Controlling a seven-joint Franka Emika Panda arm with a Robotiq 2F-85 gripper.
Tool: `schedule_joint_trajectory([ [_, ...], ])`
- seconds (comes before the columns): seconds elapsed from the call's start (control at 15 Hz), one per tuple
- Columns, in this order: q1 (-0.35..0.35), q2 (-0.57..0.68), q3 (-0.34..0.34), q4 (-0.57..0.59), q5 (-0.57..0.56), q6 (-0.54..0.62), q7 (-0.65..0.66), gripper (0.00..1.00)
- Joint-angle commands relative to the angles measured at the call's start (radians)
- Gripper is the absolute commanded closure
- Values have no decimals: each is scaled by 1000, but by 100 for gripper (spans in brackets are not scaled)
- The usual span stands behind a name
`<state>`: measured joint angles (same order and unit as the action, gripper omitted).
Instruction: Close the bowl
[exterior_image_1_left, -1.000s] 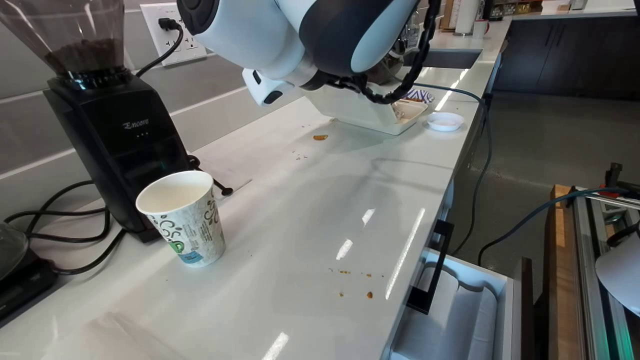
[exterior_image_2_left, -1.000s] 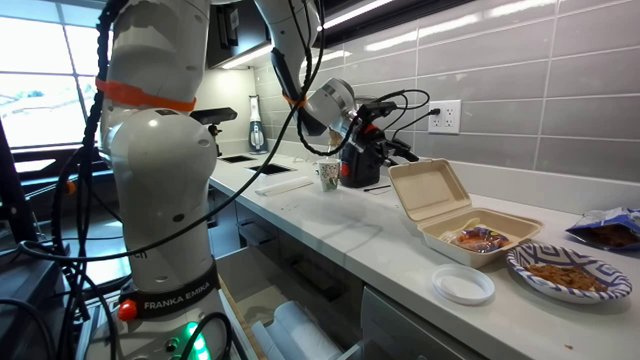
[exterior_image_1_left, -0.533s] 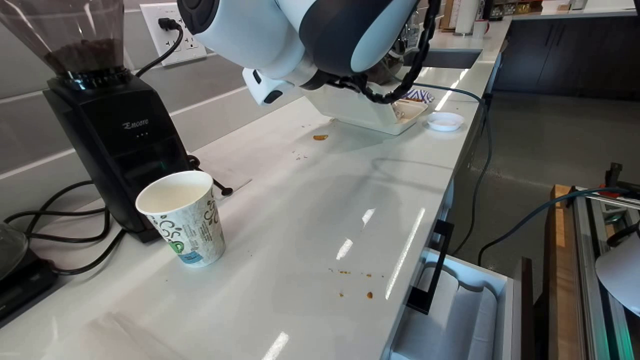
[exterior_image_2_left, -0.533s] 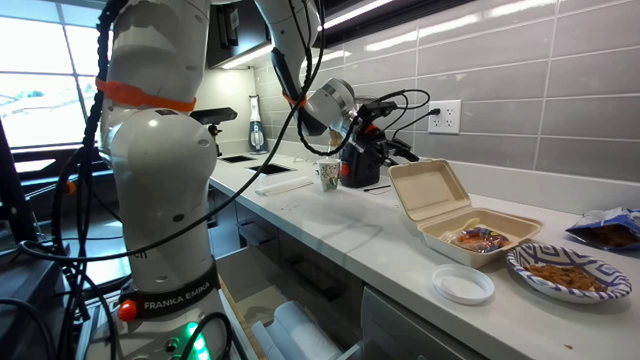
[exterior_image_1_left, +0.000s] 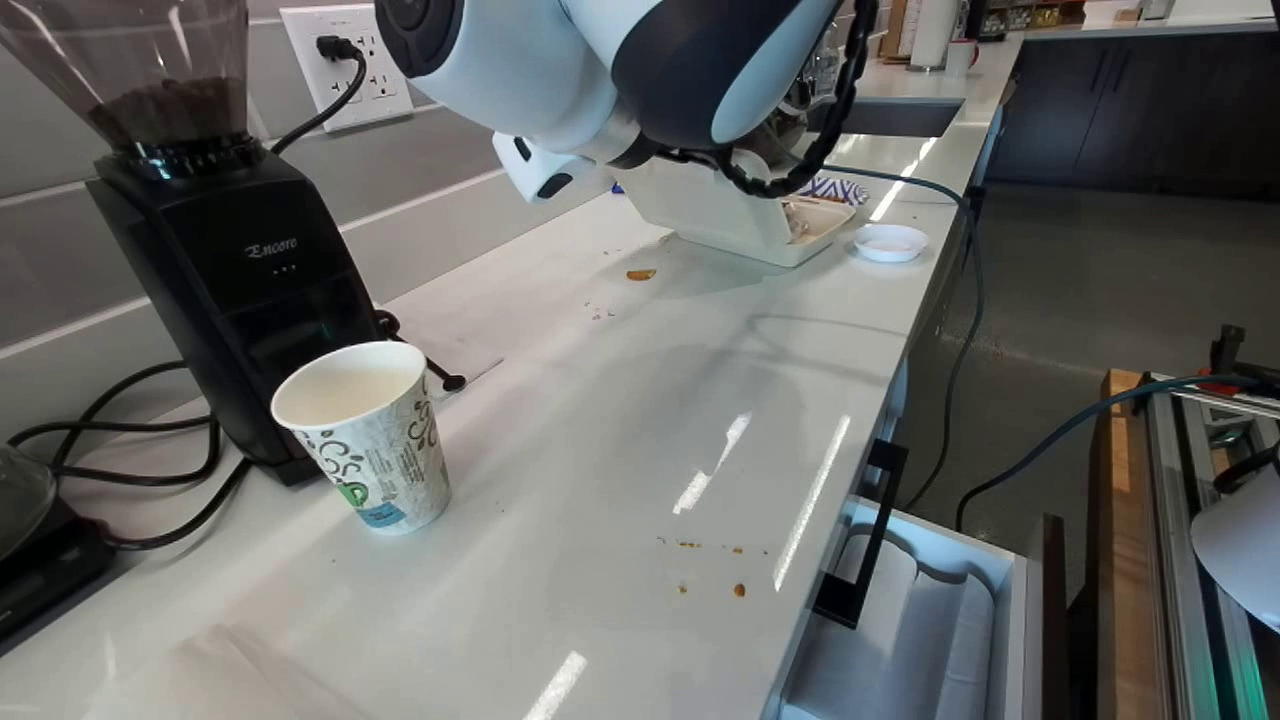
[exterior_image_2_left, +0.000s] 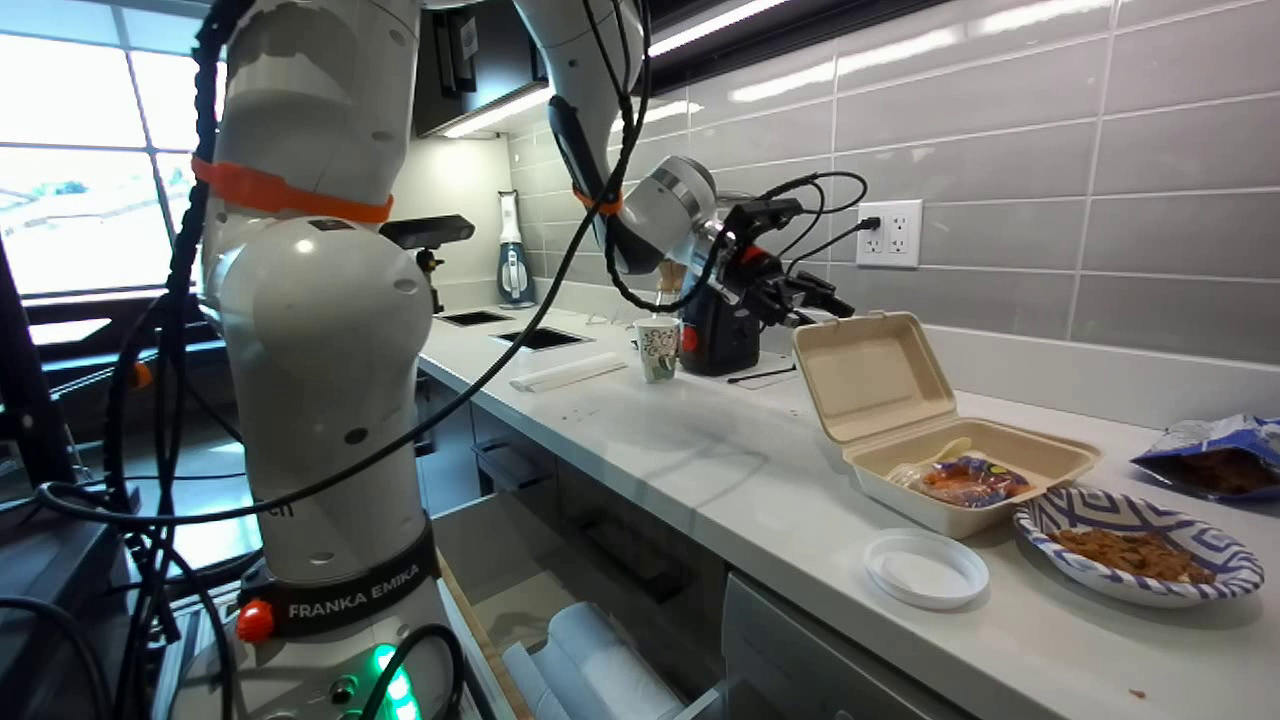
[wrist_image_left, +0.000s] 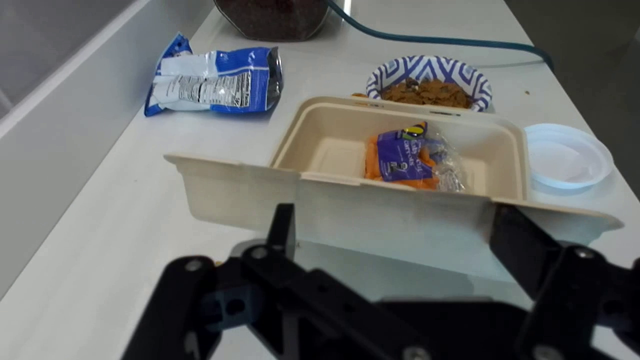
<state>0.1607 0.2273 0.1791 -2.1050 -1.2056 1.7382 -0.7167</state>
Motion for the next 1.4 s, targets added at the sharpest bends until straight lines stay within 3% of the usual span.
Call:
schedule_joint_trajectory([
  [0.0, -26, 21, -27, -12, -93, 26, -11, 0],
  [0.47, -26, 92, -32, 29, -127, -17, -18, 0],
  [1.07, -24, 107, -51, 67, -273, -67, -8, 0],
  [1.33, -24, 133, -54, 71, -271, -106, 0, 0],
])
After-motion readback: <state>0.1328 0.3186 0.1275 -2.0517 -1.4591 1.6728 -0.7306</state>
